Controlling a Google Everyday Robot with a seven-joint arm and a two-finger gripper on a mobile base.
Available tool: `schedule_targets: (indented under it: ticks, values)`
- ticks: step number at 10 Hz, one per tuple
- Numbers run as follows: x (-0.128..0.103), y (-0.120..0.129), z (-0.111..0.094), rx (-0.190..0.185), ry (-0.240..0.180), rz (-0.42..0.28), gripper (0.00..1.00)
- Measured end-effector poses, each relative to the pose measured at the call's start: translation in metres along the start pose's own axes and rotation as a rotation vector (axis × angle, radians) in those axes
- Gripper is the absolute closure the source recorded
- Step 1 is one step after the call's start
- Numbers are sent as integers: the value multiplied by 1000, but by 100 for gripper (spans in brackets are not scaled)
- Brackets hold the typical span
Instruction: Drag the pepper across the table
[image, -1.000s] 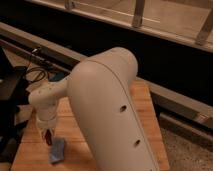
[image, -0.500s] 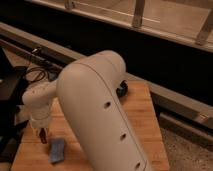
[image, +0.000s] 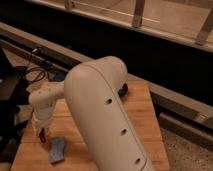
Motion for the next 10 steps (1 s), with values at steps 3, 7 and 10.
schedule_targets:
  ticks: [3,7,10]
  values:
    - [-11,7,16,-39,23,-62,98]
    - [-18,24,37,-87,69,-123,98]
    - [-20,50,50,-41,153,-167,77]
